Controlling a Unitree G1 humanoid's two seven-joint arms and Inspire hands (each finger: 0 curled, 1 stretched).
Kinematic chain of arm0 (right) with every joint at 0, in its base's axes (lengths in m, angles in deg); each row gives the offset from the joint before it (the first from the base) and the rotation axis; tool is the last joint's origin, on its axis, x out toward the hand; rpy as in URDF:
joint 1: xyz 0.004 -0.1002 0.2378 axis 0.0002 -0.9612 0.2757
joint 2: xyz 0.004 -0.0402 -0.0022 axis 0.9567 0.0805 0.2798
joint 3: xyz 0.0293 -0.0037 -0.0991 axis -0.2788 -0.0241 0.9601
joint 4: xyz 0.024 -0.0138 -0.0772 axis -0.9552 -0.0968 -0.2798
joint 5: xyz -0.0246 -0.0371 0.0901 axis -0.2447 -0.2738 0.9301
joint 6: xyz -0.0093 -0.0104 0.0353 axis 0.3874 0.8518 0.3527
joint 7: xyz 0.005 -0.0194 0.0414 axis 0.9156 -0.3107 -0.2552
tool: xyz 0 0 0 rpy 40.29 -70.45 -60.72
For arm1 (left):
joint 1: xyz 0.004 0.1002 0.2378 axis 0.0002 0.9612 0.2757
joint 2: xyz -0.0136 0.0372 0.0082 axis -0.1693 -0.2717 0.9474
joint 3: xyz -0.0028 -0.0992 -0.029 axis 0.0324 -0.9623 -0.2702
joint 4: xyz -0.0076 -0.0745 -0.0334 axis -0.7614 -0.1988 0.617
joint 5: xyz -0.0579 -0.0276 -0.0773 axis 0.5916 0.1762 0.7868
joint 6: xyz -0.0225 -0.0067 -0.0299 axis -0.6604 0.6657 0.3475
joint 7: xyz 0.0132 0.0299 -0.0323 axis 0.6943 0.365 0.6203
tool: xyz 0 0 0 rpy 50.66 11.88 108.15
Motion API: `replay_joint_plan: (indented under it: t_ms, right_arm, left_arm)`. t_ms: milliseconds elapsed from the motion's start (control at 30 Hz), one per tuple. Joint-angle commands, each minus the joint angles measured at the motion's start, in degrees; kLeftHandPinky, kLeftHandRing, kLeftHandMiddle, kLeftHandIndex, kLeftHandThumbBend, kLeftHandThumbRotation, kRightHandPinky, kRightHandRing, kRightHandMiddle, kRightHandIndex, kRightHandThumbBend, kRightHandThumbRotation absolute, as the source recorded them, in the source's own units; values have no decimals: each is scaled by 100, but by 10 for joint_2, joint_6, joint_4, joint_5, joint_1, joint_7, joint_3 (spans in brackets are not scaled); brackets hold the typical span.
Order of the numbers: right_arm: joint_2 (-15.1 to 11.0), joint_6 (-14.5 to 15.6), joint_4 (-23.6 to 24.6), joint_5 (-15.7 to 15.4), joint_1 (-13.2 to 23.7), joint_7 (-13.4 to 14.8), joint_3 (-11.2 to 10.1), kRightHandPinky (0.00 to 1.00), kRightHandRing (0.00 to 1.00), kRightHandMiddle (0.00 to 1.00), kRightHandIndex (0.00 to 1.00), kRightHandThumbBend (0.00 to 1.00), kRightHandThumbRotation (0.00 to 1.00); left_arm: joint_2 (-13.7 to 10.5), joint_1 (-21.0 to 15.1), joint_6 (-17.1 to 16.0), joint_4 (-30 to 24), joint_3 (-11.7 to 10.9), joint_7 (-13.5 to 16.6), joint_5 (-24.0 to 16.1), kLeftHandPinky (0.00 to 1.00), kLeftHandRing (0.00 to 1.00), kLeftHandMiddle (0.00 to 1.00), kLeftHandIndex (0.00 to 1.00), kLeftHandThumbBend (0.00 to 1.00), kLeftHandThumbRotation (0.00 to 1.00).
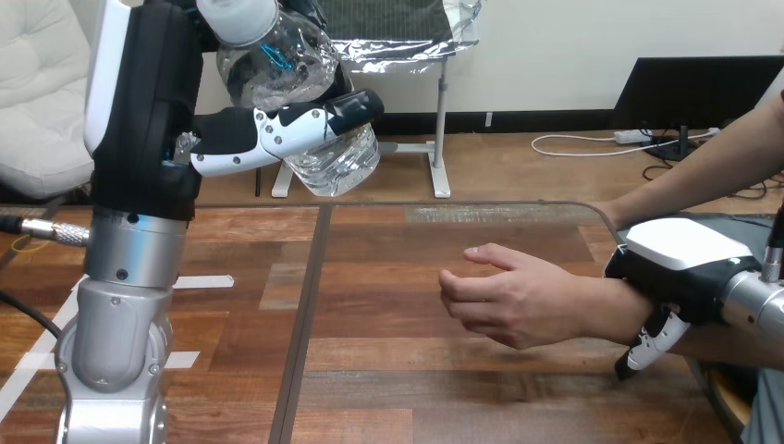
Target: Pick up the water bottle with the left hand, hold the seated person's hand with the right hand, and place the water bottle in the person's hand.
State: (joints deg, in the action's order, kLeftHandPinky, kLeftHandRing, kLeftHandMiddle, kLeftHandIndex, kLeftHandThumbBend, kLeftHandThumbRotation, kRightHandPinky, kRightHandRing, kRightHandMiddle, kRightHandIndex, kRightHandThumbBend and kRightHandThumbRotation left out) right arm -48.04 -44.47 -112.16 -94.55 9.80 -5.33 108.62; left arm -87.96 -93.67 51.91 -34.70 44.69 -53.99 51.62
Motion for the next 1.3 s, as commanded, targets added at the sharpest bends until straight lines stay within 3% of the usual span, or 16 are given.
replay_joint_plan:
  t_ms: [0, 733, 1267]
  right_arm:
    - [22, 9, -9, 18, 4, -11, -5, 26, 30, 38, 39, 89, 17]
    - [21, 1, -20, 32, 10, -21, -7, 30, 35, 41, 42, 91, 19]
    - [22, -5, -23, 29, 11, -11, -8, 30, 34, 41, 42, 92, 17]
  left_arm:
    - [4, -21, -10, -3, -5, 9, 5, 22, 29, 35, 37, 59, 0]
    - [3, -22, -15, 0, -8, 10, 3, 22, 29, 35, 37, 60, 0]
    - [2, -24, -15, 6, -7, 10, 0, 22, 29, 35, 37, 60, 0]
